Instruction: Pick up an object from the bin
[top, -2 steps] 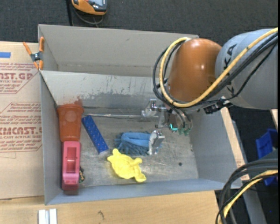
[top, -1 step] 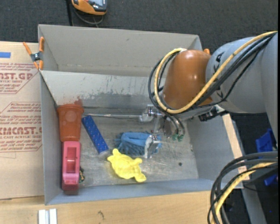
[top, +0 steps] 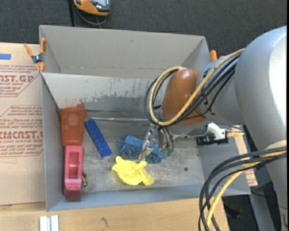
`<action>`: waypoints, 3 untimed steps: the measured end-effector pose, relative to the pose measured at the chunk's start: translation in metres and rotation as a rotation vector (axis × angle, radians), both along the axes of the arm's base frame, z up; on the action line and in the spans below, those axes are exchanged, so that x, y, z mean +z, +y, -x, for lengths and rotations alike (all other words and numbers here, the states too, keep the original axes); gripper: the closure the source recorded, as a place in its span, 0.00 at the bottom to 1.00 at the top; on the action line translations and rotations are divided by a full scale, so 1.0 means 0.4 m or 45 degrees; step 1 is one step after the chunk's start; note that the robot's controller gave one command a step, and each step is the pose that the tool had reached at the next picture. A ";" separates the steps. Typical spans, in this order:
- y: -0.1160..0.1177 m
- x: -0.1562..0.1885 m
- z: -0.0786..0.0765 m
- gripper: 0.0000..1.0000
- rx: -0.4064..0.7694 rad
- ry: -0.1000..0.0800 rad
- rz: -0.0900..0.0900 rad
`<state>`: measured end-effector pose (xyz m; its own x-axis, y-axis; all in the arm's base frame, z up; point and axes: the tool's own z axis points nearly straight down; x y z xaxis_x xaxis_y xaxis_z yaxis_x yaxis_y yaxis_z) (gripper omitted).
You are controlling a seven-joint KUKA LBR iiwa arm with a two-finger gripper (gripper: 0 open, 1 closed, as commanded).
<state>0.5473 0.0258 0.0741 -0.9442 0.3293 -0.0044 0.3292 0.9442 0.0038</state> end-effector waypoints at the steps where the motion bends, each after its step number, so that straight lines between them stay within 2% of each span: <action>1: 0.000 0.000 0.000 1.00 0.000 0.000 0.000; 2: -0.002 0.088 0.011 1.00 0.002 0.015 0.002; 3: 0.037 0.463 -0.013 1.00 -0.029 0.004 0.002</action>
Offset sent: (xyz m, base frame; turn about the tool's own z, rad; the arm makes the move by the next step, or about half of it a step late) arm -0.0023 -0.0017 0.0627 -0.0017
